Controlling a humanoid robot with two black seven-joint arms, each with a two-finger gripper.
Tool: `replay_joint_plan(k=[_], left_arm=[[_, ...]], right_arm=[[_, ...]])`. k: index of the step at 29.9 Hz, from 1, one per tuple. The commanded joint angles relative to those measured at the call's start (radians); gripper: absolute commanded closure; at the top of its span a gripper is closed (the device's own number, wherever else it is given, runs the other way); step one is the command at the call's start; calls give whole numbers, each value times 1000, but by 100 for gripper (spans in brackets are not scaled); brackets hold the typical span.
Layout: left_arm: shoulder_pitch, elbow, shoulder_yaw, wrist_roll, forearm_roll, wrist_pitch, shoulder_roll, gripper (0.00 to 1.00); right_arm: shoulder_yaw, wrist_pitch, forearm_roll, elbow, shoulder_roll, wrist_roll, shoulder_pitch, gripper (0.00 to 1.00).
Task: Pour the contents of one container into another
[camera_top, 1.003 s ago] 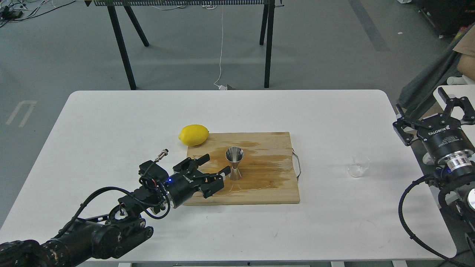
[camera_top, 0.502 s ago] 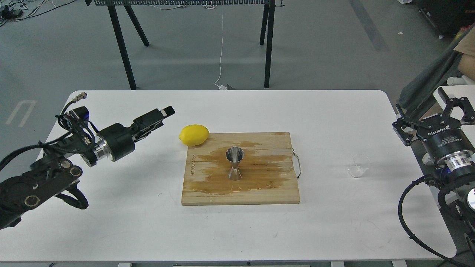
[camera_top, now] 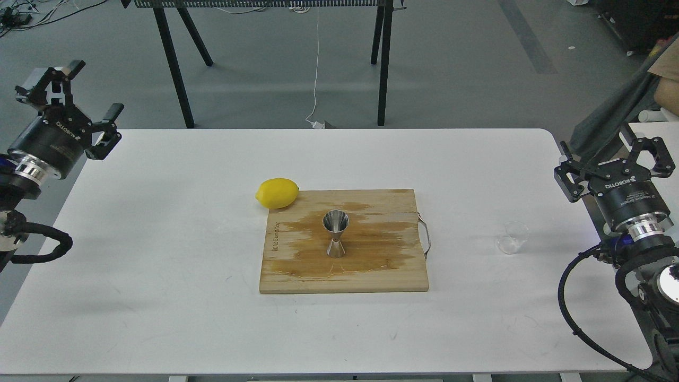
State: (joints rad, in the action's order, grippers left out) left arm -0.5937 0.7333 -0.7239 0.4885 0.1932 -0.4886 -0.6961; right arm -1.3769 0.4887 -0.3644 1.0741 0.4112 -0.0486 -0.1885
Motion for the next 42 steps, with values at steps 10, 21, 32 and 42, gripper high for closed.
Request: replay_joint_plan(k=[10, 21, 32, 42], left_arm=[[9, -15, 0, 0, -112, 0, 13, 3], [14, -17, 4, 0, -109, 0, 39, 3], [14, -58, 6, 0, -103, 0, 49, 3], [17, -58, 7, 0, -101, 0, 50, 3]], right_arm=[[-65, -667, -148, 354, -2, 1, 53, 2], [-57, -977, -153, 388, -41, -4, 7, 1], [-28, -977, -148, 365, -98, -5, -19, 1], [25, -977, -146, 273, -120, -5, -2, 1]])
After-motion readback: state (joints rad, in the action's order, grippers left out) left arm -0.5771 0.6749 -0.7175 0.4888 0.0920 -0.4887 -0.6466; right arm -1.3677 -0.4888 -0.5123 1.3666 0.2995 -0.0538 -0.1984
